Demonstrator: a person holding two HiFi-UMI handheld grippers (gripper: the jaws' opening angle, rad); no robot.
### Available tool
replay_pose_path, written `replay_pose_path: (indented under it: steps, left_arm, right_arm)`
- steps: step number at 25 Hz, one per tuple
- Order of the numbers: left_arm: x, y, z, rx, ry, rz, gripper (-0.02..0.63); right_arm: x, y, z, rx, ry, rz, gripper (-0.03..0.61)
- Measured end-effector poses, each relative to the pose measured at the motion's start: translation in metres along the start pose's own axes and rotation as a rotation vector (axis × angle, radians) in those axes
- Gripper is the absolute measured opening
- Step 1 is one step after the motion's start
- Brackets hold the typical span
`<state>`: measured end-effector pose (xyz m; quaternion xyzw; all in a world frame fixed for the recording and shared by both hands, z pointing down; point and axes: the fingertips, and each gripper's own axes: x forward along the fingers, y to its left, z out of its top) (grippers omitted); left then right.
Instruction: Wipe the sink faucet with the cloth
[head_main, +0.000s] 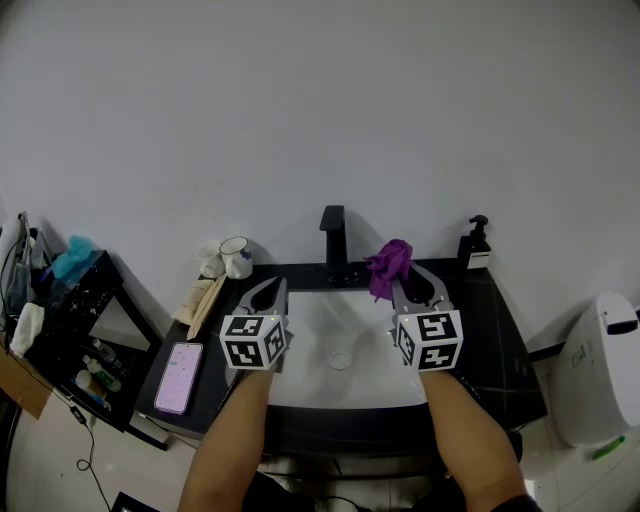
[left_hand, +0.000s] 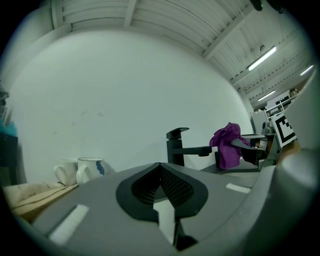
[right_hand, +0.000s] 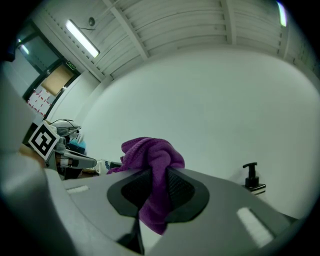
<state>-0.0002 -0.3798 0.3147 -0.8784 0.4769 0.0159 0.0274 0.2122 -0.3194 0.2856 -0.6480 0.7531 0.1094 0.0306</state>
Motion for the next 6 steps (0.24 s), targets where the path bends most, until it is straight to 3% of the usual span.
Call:
replay_pose_path:
  steps: [6]
  left_arm:
    - [0.001, -0.0036, -0.0002, 0.008, 0.002, -0.013, 0.018]
  right_arm:
    - [-0.0008, -0.0025, -0.0014, -0.003, -0.002, -0.01, 0.075]
